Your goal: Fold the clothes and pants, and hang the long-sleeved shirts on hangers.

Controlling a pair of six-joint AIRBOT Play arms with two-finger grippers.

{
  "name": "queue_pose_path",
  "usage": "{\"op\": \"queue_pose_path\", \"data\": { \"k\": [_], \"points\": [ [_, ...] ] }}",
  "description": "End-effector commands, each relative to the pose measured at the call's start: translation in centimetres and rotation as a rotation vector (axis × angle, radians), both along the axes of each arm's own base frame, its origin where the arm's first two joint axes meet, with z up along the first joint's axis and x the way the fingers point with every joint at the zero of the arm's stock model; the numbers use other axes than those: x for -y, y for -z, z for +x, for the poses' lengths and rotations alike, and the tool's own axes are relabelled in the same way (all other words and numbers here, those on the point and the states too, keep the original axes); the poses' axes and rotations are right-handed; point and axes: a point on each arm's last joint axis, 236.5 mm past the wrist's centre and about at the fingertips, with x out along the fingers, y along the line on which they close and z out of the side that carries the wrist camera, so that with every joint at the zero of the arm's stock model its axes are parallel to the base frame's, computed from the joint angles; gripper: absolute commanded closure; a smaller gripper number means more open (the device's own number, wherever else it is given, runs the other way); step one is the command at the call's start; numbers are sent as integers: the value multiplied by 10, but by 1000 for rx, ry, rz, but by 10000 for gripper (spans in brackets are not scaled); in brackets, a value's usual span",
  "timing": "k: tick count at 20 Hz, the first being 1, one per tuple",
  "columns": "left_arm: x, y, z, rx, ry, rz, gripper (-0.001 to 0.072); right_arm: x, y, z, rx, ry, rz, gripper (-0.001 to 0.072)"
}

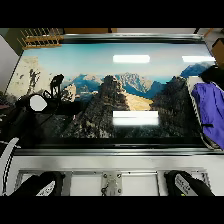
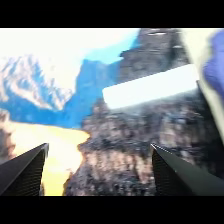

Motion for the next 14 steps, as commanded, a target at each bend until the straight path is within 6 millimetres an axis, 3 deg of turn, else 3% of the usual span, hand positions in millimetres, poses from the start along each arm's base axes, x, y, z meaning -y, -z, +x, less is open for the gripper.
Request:
{"op": "queue_pose_path", "data": {
  "k": [1,2,3,14],
  "points": [
    [0,-3,7,31,-11,-5,694,-61,1,4,2,-173,-29,191],
    [0,-3,7,30,-11,-5,694,-67,1,4,2,-186,-29,526],
    [0,-3,7,30,-11,-5,694,-69,1,4,2,-191,-28,698],
    [0,-3,7,30,-11,-6,694,-69,1,3,0,-191,-27,702]
  ]
}}
